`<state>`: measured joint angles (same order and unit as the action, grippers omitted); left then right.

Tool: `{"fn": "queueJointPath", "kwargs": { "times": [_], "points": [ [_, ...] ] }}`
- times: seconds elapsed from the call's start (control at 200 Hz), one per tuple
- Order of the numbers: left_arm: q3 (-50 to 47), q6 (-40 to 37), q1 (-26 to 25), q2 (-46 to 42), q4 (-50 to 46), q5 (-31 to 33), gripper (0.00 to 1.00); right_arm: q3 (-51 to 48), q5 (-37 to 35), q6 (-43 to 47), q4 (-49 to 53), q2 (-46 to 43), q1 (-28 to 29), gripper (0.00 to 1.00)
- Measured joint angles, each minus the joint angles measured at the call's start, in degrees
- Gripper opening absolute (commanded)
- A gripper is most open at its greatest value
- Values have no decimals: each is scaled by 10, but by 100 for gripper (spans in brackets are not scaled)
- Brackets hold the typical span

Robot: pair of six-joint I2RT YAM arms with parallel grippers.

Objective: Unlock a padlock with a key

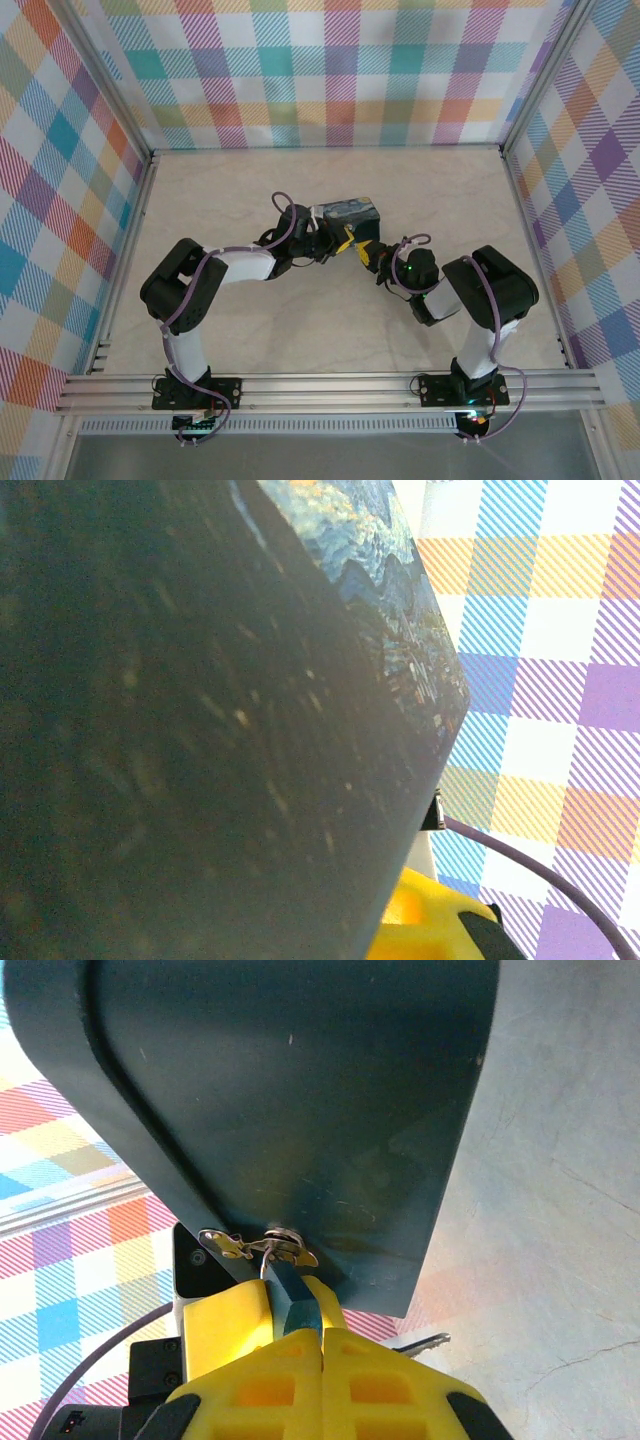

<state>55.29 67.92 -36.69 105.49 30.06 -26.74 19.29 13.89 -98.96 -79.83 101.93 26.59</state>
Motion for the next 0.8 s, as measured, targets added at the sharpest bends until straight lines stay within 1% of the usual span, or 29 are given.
{"fn": "queueJointPath", "kwargs": {
  "times": [0.155,0.195,0.245,0.345,0.47,0.575,0.715,0.805],
  "points": [
    [0,0,1,0,0,0,0,2,1,4,2,0,0,0],
    [0,-1,1,0,0,0,0,2,1,5,2,0,0,2],
    [0,-3,1,0,-1,0,0,2,2,6,3,0,0,7],
    [0,-12,1,0,-8,-2,0,1,7,9,5,0,-1,26],
    [1,-27,-2,0,-24,-23,0,-17,21,22,11,0,-4,39],
    [1,-43,-4,-1,-46,-38,0,-40,33,37,27,-12,-11,42],
    [1,-53,-7,-2,-60,-43,0,-65,49,66,73,-60,-16,43],
    [1,-58,-7,-3,-63,-43,0,-71,63,99,138,-114,-18,43]
  ]
}}
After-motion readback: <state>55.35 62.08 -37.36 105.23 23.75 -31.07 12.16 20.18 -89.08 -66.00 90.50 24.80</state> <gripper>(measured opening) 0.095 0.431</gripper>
